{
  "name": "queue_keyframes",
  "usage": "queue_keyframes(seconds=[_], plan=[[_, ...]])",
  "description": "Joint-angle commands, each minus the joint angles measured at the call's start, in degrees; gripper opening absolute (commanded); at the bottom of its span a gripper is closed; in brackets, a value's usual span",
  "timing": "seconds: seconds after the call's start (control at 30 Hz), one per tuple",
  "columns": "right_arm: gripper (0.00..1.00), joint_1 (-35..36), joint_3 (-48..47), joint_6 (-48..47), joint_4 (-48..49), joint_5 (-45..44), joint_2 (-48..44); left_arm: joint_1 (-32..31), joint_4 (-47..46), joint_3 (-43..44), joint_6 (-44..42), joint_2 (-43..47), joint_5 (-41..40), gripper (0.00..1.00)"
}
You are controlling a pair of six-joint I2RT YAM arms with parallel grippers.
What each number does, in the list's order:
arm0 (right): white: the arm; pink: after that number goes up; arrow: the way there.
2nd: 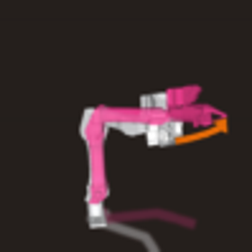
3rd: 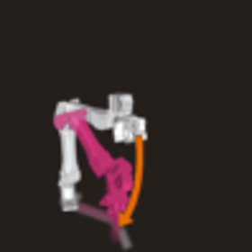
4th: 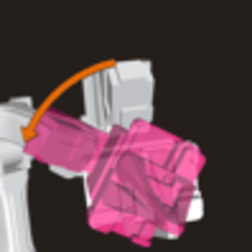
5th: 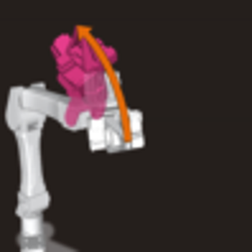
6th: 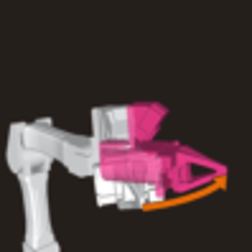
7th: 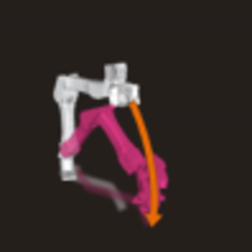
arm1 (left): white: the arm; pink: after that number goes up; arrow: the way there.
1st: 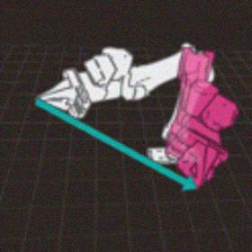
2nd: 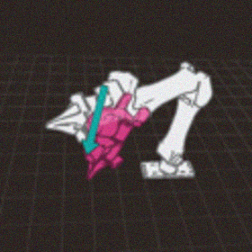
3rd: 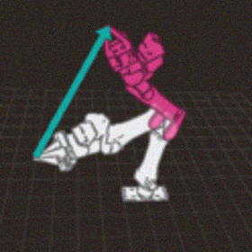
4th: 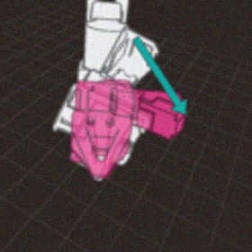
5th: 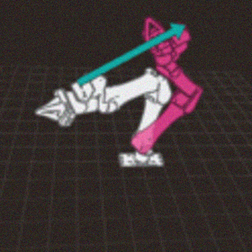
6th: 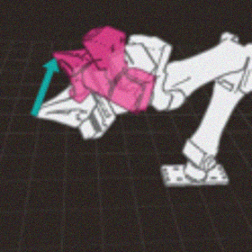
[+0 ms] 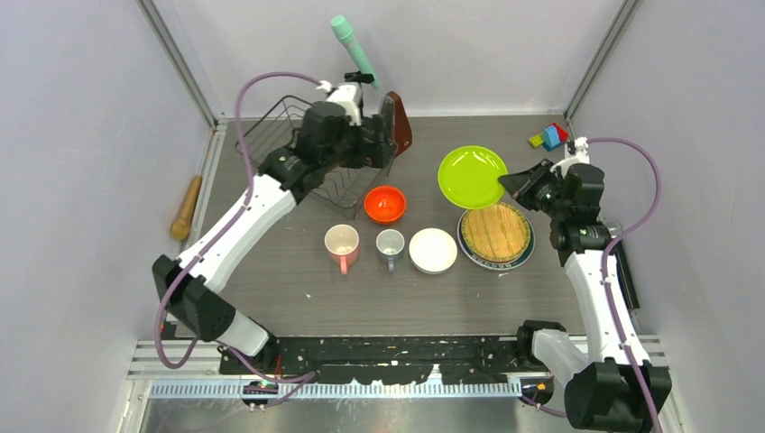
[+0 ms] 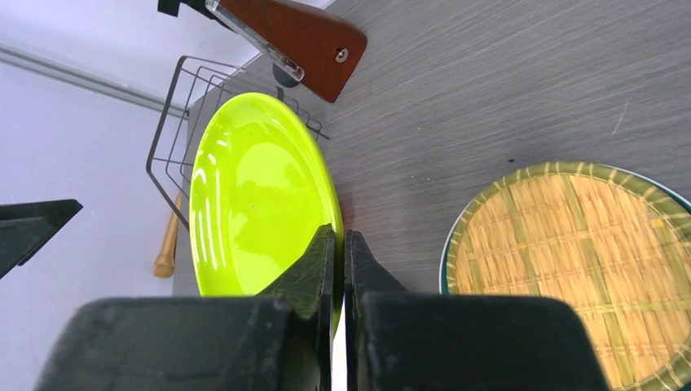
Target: Load the mixed dishes into the dish rack
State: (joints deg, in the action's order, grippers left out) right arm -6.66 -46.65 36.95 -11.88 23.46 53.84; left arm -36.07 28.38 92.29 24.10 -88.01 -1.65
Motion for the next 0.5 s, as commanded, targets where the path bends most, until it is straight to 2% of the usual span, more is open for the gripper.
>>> queue_keyframes(seconds=[0.0, 0.07, 0.2, 0.3, 0.47], plan=[[0.00, 5.5, -5.5, -3.7, 2.8, -10.0, 1.5, 8.3, 5.4, -6.6, 6.5, 4.6, -6.8, 1.00], [0.00, 8.6, -6.6, -4.5, 2.6, -12.9, 2.6, 13.4, 4.7, -10.4, 9.2, 5.8, -5.6, 1.00], [0.00, 12.4, -8.3, -6.4, 2.7, -17.1, 4.4, 16.9, 6.0, -14.3, 12.3, 5.5, -10.1, 1.00], [0.00, 13.6, -9.4, -7.7, 2.6, -18.8, 5.4, 17.4, 12.5, -11.5, 15.5, 1.8, -15.4, 1.00], [0.00, 14.1, -9.7, -8.5, 2.8, -19.8, 5.7, 17.8, 21.2, -4.6, 18.6, -6.3, -18.1, 0.99]])
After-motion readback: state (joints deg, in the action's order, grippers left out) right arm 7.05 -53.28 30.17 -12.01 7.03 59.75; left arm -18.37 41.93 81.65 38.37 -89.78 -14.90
